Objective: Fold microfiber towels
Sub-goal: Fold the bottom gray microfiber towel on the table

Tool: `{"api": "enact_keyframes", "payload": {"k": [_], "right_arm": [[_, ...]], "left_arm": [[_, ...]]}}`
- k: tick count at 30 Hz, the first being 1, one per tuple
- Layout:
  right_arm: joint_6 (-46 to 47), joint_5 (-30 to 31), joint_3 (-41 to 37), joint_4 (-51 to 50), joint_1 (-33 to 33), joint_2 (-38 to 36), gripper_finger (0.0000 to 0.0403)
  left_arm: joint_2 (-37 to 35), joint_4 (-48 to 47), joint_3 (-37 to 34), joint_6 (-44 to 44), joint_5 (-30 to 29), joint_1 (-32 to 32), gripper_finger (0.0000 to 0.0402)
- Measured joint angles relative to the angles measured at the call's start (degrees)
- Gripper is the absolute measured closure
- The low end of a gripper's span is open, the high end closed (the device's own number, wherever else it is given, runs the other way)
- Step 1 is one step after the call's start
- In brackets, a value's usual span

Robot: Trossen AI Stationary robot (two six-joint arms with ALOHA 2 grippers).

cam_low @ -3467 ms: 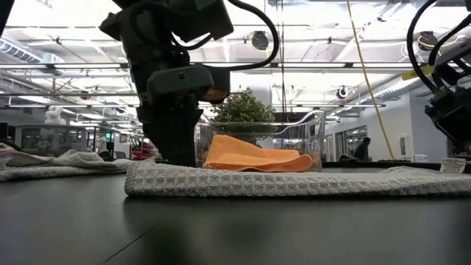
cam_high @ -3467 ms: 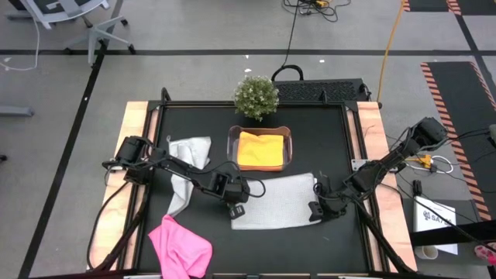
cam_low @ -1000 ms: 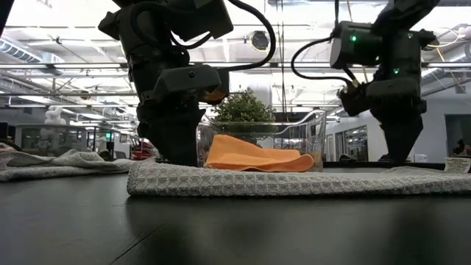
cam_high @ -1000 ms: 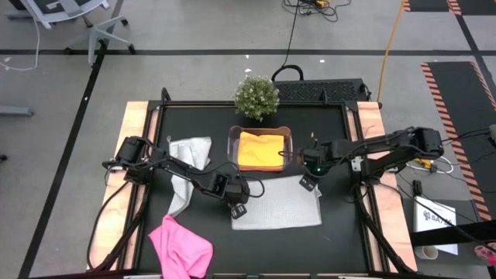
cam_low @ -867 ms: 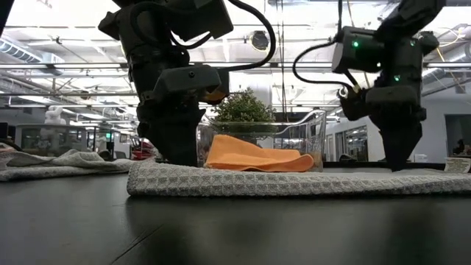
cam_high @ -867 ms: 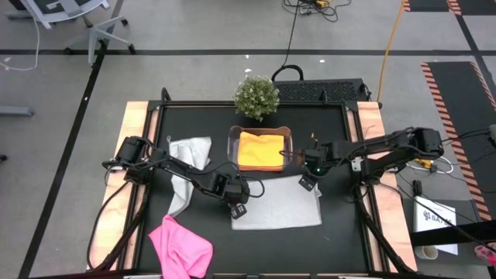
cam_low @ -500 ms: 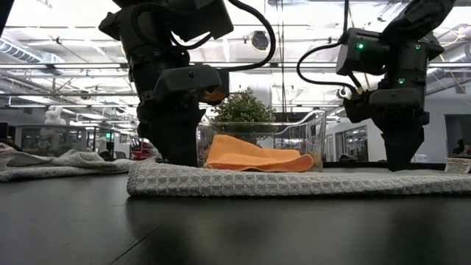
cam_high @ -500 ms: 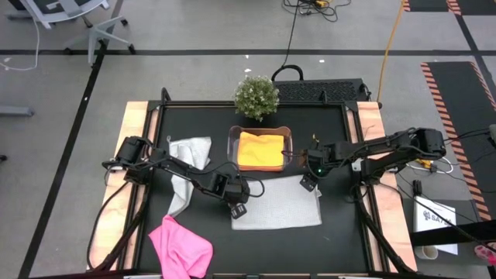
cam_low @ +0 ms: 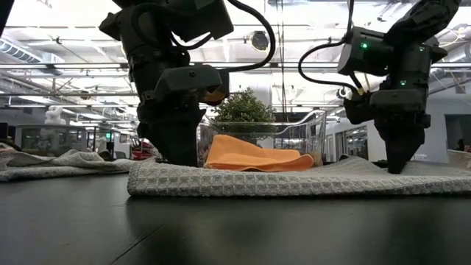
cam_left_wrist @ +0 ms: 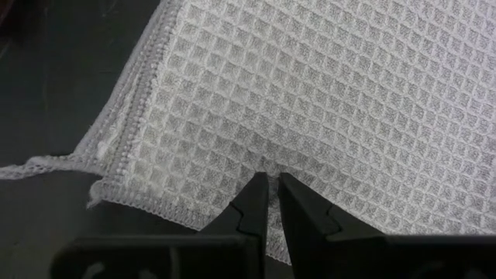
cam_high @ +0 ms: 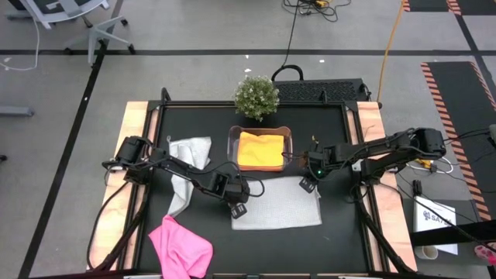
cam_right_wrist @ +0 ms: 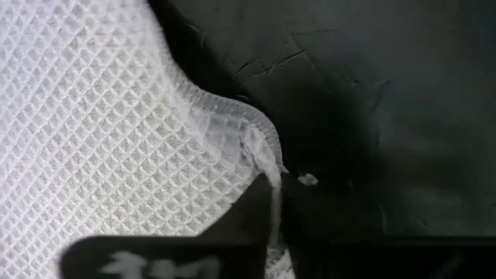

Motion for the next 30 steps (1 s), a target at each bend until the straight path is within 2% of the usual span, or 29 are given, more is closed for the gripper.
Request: {"api": "enact_keyframes", "payload": {"k": [11, 19, 22, 25, 30], "right_arm": [[0.3, -0.1, 0.0, -1.4, 0.0, -1.9, 0.0401], [5.0, -4.7, -0.1, -2.3, 0.1, -8.0, 0.0402], [8.0, -6.1, -0.2, -2.2, 0.0, -10.6, 0.0402], [11.3, -8.0, -0.2, 0.5, 0.0, -12.9, 0.0402], [16.9, -10.7, 0.2, 12.1, 0.1, -15.1, 0.0402]], "left_arm": [[-0.5, -0.7, -0.1, 0.5, 0.7, -1.1, 0.0364], [0.0, -1.6, 0.1, 3.3, -1.1, -3.2, 0.0397], [0.1, -1.3, 0.1, 3.4, -2.0, -3.2, 0.0394], [0.1, -1.3, 0.1, 3.9, -2.0, -3.0, 0.0394], [0.1, -0.4, 0.0, 4.9, -3.0, -3.0, 0.0396]]}}
